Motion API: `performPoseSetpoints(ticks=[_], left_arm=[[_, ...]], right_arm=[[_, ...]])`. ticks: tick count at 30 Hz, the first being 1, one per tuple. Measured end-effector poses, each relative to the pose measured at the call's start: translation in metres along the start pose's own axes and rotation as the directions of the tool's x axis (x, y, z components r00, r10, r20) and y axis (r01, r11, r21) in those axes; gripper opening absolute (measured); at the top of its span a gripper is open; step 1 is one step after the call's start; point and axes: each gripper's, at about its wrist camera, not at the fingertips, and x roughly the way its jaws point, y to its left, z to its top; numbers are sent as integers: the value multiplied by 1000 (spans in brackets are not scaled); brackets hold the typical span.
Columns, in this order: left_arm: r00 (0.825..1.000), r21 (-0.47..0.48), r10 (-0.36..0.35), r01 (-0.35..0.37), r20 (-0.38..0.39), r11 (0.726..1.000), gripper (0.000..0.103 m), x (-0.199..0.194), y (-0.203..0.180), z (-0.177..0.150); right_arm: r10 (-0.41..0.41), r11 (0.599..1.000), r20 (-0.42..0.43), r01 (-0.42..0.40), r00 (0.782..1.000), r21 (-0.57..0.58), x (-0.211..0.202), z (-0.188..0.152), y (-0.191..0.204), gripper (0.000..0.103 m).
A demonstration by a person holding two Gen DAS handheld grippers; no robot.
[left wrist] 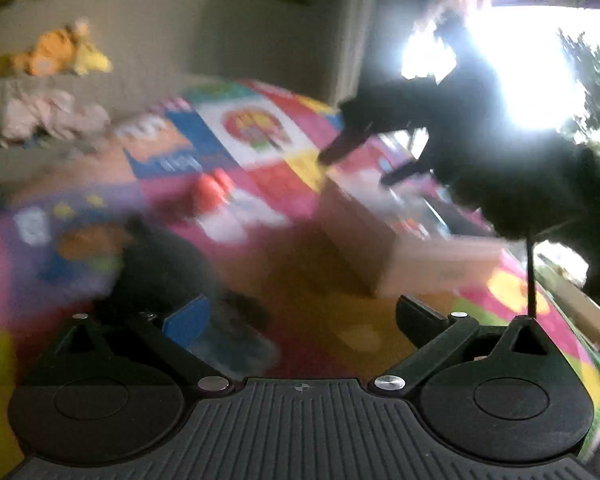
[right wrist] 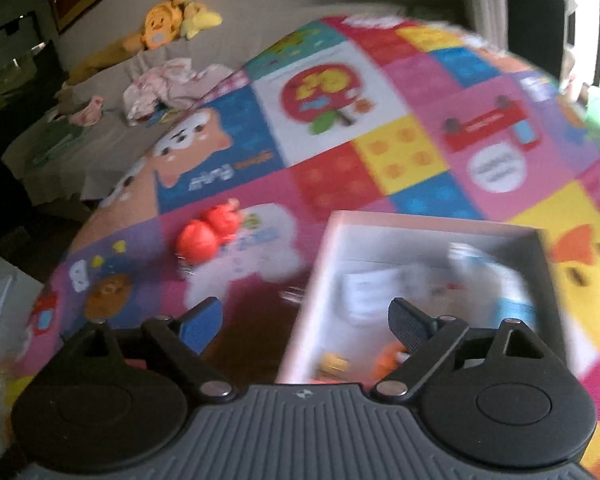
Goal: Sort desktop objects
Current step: 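Move the right gripper toward the red boxing-glove keychain, then grasp the red boxing-glove keychain with the right gripper and lift it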
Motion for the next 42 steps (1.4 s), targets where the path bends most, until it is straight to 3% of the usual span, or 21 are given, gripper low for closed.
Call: performPoseSetpoints(ticks=[5, 7, 11, 12, 14, 16, 20, 25, 30, 36, 37, 38, 40, 42], left_arm=[[995, -78, 88, -84, 46, 993, 103, -6, 35, 2], [994, -95, 91, -86, 56, 992, 103, -7, 38, -4], [994, -159, 71, -58, 77, 986, 103, -11, 47, -4], [994, -178, 71, -56, 78, 983, 103, -11, 49, -5], [995, -203, 51, -33, 83, 979, 103, -12, 54, -5], [996, -220, 31, -12, 86, 976, 103, -13, 57, -5], [996, -221, 30, -11, 81, 975, 103, -14, 57, -6], [995, -198, 21, -1, 98, 980, 103, -15, 53, -6], [993, -91, -25, 35, 114, 995, 103, -19, 34, -7], [995, 79, -93, 92, 17, 993, 103, -19, -11, -13], [995, 118, -96, 95, 5, 988, 103, -19, -18, -14], [995, 157, -104, 104, -5, 982, 103, -20, -26, -15], [992, 217, -126, 128, -22, 968, 103, -22, -40, -15], [986, 250, -157, 164, -49, 954, 103, -23, -49, -15]], right_arm=[[64, 996, -69, -58, 996, 74, 70, 40, 45, 90], [66, 991, -74, -57, 995, 121, 102, 52, 57, 90], [-13, 990, -103, 28, 995, 137, 165, 67, 74, 90], [-44, 990, -119, 59, 992, 126, 179, 67, 77, 87], [-73, 992, -128, 85, 989, 94, 187, 66, 83, 68], [-44, 998, -130, 50, 990, 42, 178, 62, 91, 47], [61, 998, -126, -60, 990, 6, 126, 49, 93, 47], [177, 977, -65, -183, 982, -112, 18, 5, 83, 47], [159, 972, 8, -155, 987, -177, -54, -56, 56, 47], [56, 993, 40, -52, 998, -105, -83, -131, -5, 48], [41, 996, 39, -38, 998, -80, -86, -141, -14, 49], [35, 998, 56, -32, 998, -47, -90, -151, -24, 66], [9, 1000, 82, -9, 997, 9, -99, -168, -42, 83], [-14, 999, 114, 10, 993, 41, -106, -182, -55, 90]])
